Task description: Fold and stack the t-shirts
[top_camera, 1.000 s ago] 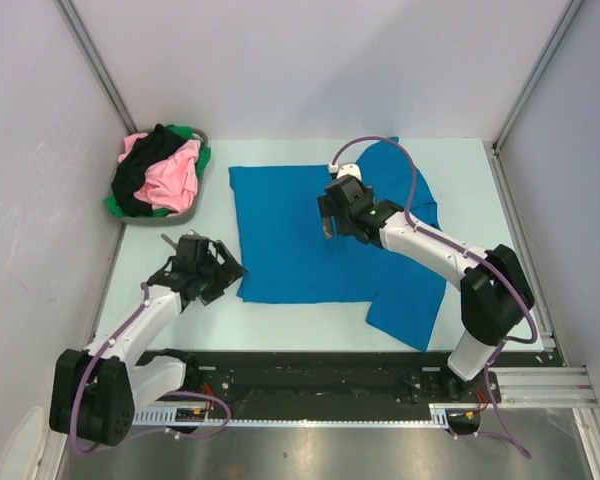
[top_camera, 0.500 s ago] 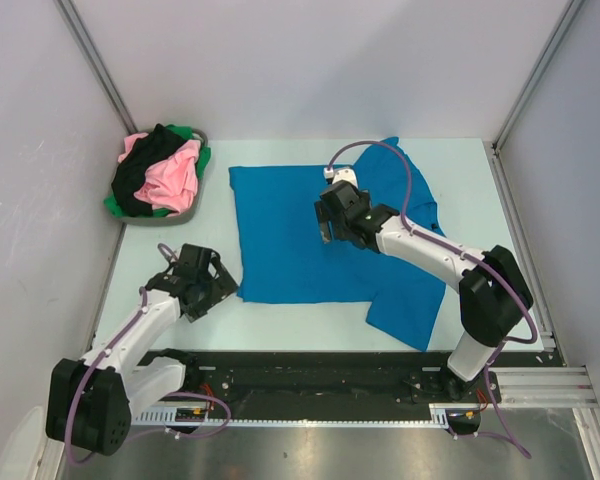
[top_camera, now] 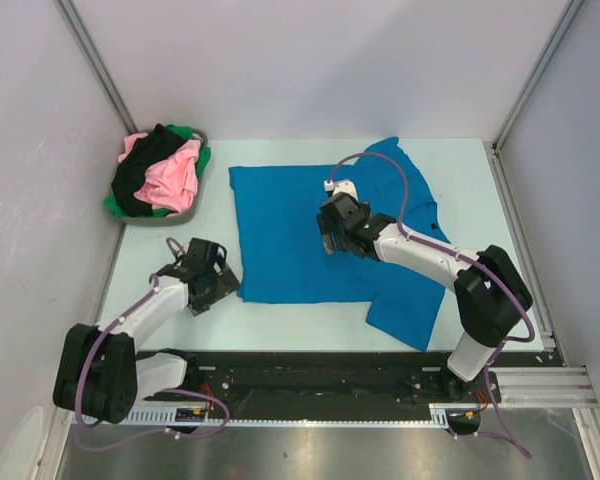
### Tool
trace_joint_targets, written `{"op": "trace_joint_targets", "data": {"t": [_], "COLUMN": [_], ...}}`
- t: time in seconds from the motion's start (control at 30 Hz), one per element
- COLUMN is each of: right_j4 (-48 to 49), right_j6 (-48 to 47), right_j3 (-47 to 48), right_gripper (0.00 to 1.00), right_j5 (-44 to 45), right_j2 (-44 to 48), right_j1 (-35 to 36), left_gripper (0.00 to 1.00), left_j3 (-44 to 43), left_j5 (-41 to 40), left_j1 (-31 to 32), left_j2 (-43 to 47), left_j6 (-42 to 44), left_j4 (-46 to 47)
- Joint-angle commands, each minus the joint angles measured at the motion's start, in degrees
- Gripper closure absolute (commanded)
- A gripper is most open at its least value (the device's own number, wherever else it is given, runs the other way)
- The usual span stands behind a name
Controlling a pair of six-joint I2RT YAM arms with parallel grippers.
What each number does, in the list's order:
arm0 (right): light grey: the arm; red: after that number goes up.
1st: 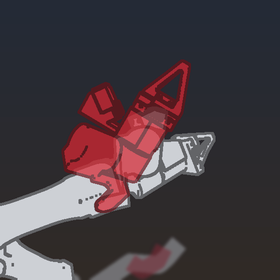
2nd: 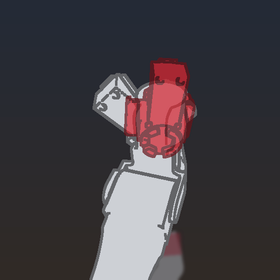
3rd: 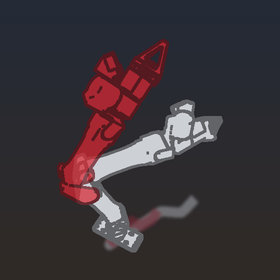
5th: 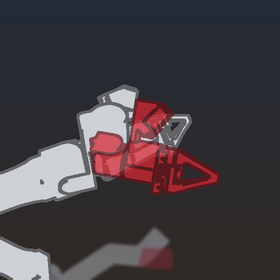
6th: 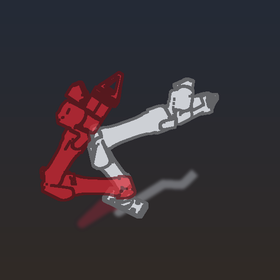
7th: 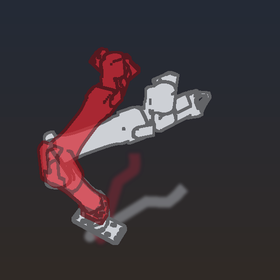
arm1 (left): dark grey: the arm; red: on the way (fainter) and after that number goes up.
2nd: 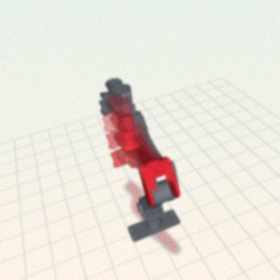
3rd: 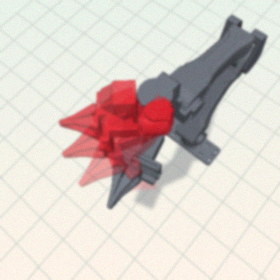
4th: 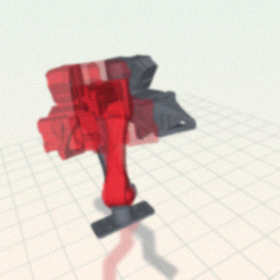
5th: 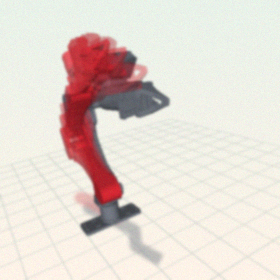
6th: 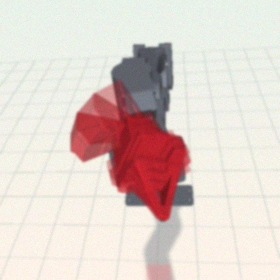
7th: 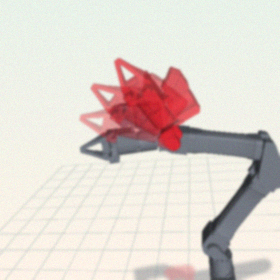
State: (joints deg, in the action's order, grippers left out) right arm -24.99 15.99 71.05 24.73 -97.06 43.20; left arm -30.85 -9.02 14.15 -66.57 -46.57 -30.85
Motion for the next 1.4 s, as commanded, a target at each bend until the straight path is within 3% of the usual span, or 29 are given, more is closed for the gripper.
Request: {"op": "trace_joint_targets", "data": {"t": [0.0,0.5,0.7,0.97,1.37], "right_j4": [2.1,4.3,4.7,4.3,3.5], "right_j6": [0.1,0.4,0.4,0.5,0.7], "right_j3": [-1.3,-4.7,-5.6,-5.8,-5.8], "right_gripper": [0.19,0.20,0.20,0.21,0.21], "right_j5": [1.5,0.4,-0.2,-0.9,-1.4], "right_j2": [2.9,3.3,4.2,5.2,7.8], "right_j1": [0.3,-1.0,-1.5,-1.5,-1.0], "left_gripper": [0.09,0.18,0.28,0.28,0.29], "left_j3": [0.4,-1.9,-0.8,-0.3,0.0], "left_j5": [0.1,-0.1,-0.6,-1.7,-4.6], "left_j1": [0.6,5.7,6.2,6.2,6.2], "left_j2": [-3.7,-13.7,-12.3,-4.0,-4.4], "left_j6": [0.0,-0.8,-1.3,-2.3,-3.3], "left_j4": [4.0,6.5,6.1,2.2,-1.8]}}
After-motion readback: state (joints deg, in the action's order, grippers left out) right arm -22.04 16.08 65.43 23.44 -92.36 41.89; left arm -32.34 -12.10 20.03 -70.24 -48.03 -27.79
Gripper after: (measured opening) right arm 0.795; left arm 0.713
